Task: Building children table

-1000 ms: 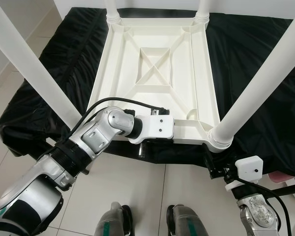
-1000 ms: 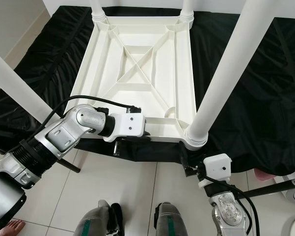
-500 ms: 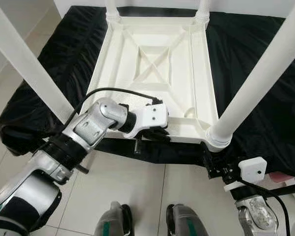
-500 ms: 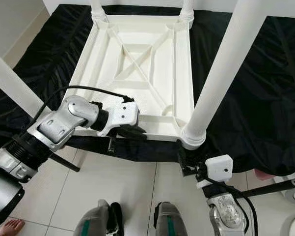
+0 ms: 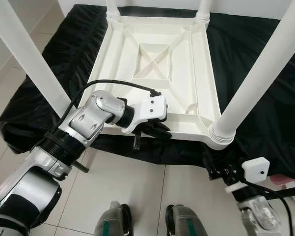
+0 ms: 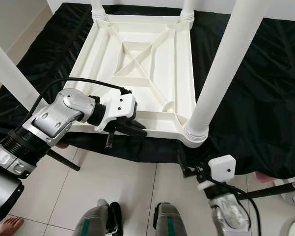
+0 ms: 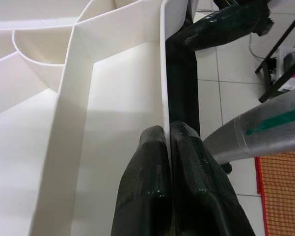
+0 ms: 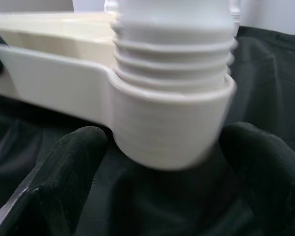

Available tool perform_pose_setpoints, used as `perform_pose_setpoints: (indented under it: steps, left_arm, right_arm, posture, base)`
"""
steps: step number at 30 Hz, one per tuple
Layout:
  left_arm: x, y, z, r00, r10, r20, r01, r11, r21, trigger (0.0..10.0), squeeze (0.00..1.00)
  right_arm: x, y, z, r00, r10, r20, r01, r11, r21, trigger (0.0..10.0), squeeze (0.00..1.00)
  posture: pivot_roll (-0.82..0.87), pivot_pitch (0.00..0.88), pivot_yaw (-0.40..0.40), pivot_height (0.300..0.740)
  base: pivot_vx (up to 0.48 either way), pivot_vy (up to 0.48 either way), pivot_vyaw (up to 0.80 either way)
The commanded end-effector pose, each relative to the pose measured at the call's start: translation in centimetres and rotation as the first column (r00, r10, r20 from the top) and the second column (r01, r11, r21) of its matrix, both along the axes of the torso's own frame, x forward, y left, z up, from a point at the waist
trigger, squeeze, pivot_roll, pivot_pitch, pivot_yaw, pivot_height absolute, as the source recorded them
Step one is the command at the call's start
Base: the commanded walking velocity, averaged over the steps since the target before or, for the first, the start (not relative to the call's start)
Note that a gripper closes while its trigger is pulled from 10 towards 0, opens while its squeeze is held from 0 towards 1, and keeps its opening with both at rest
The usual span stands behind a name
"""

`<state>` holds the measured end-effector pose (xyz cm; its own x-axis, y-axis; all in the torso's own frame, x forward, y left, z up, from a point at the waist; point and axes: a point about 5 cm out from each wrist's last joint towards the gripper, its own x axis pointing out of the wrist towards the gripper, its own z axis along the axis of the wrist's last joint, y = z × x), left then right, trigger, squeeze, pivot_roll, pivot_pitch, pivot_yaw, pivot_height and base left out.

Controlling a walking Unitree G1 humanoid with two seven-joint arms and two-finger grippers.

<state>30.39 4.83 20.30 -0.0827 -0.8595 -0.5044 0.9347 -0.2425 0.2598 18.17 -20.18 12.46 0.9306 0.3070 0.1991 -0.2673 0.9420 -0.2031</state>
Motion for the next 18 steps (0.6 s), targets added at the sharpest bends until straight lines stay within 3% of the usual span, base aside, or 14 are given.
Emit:
perform_pose_setpoints:
  steps: [1, 10, 18]
  left_arm:
    - [0.0, -0.3, 2.4, 0.998, -0.040, 0.058, 0.044, 0.996, -0.076, 10.0, 0.00]
    - [-0.1, -0.3, 2.8, 0.997, -0.047, 0.060, 0.051, 0.995, -0.081, 10.0, 0.00]
    - [0.4, 0.1, 3.6, 0.996, -0.039, 0.075, 0.045, 0.996, -0.083, 10.0, 0.00]
  right_arm:
    - [-0.1, -0.2, -0.1, 1.000, -0.004, -0.002, 0.004, 1.000, -0.008, 10.0, 0.00]
    - [1.1, -0.9, -0.4, 0.998, -0.069, -0.006, 0.069, 0.998, -0.003, 10.0, 0.00]
    - [1.5, -1.5, -0.6, 0.998, -0.055, -0.023, 0.055, 0.998, -0.029, 10.0, 0.00]
  posture:
    - [-0.10, 0.114, 0.051, 0.740]
    - [-0.09, 0.114, 0.049, 0.740]
    - [-0.07, 0.116, 0.043, 0.740]
  base:
    - [0.000, 0.000, 0.00]
    - [0.000, 0.000, 0.00]
    - [0.000, 0.000, 0.00]
